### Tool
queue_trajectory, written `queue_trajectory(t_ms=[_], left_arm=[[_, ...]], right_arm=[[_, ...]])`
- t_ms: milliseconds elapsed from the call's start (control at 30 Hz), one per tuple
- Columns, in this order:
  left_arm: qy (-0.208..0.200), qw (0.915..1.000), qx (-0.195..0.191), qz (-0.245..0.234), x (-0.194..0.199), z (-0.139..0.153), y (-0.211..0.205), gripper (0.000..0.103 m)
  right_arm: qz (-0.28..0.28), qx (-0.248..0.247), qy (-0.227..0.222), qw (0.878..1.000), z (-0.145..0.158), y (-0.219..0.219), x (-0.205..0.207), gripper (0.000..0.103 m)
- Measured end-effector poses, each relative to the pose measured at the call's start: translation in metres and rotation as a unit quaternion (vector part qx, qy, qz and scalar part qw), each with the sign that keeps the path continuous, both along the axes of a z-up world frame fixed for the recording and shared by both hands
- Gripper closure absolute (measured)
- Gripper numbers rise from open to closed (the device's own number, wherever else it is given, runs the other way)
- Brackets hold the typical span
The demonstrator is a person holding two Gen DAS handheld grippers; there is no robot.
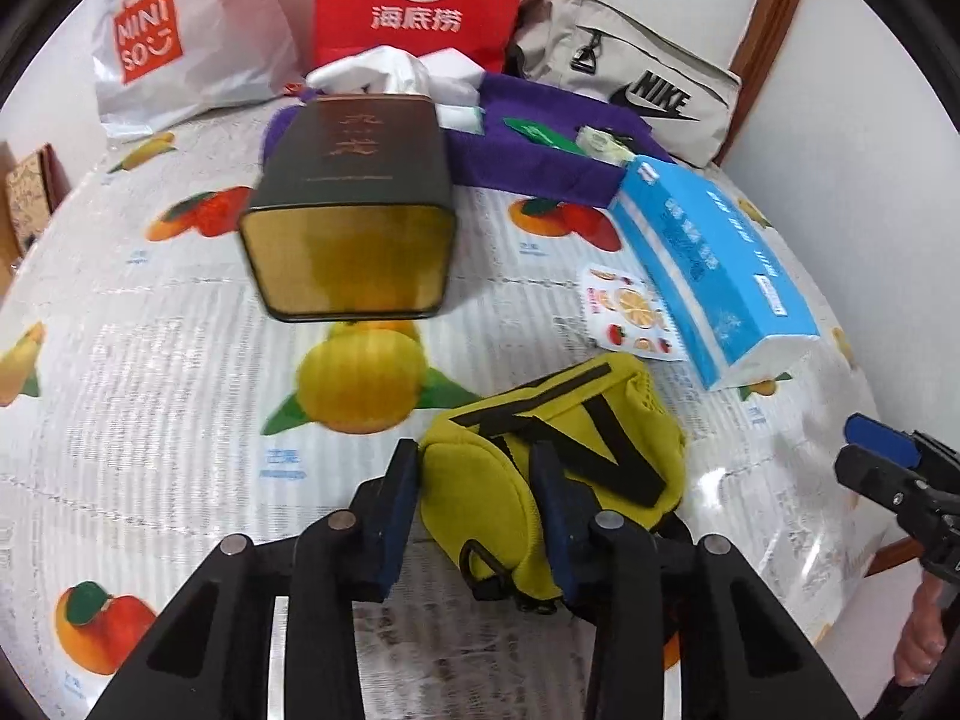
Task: Organize soft objects
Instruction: 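Move the left gripper to the yellow mesh bag while the right approaches the orange-slice packet, then grasp the yellow mesh bag with the left gripper while the right grasps the orange-slice packet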
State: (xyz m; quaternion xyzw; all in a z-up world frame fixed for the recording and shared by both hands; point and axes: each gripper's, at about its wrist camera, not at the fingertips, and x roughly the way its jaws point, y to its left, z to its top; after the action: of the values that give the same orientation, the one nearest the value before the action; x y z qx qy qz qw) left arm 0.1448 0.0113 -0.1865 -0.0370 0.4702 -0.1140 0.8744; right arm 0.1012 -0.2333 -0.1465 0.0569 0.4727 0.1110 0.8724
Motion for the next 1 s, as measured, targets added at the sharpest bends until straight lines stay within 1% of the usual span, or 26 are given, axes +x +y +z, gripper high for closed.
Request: queue_trajectory(t_ms=[133,233,300,467,600,667,767,800,900,967,1000], left_arm=[[-0.003,0.9998,0.0,0.017,-0.003,0.0,0.018,0.069],[-0.005,0.9988,0.021,0.044,-0.006,0.001,0.038,0.069],[-0.004,0.9976,0.03,0.063,-0.007,0.0,0.053,0.069],[0.0,0.9946,0.026,0.101,-0.006,0.0,0.088,0.069],[0.001,0.9947,0.01,0.102,-0.003,-0.003,0.1,0.068],[0.0,0.995,0.005,0.099,-0.002,-0.004,0.102,0.068],[-0.001,0.9951,-0.001,0.099,-0.001,-0.004,0.108,0.068],[-0.002,0.9951,0.002,0.098,0.0,-0.004,0.109,0.068],[-0.007,0.9946,0.022,0.101,0.002,-0.003,0.112,0.067],[-0.005,0.9951,0.012,0.098,0.003,-0.004,0.116,0.067],[-0.005,0.9951,0.006,0.098,0.005,-0.004,0.118,0.067]], right_arm=[[0.003,-0.001,-0.001,1.0,-0.002,0.006,0.002,0.046],[0.017,-0.015,-0.007,1.0,-0.003,0.016,0.005,0.046],[0.032,-0.03,-0.018,0.999,-0.002,0.027,0.008,0.046],[0.072,-0.049,-0.053,0.995,0.004,0.058,0.017,0.046],[0.111,-0.107,-0.084,0.985,-0.002,0.096,0.03,0.047],[0.129,-0.138,-0.084,0.978,-0.01,0.115,0.04,0.05],[0.142,-0.167,-0.089,0.971,-0.022,0.132,0.054,0.051],[0.143,-0.176,-0.091,0.97,-0.025,0.136,0.058,0.051],[0.138,-0.222,-0.095,0.961,-0.036,0.142,0.069,0.052],[0.137,-0.231,-0.083,0.96,-0.044,0.142,0.075,0.053],[0.135,-0.227,-0.083,0.961,-0.045,0.14,0.076,0.054]])
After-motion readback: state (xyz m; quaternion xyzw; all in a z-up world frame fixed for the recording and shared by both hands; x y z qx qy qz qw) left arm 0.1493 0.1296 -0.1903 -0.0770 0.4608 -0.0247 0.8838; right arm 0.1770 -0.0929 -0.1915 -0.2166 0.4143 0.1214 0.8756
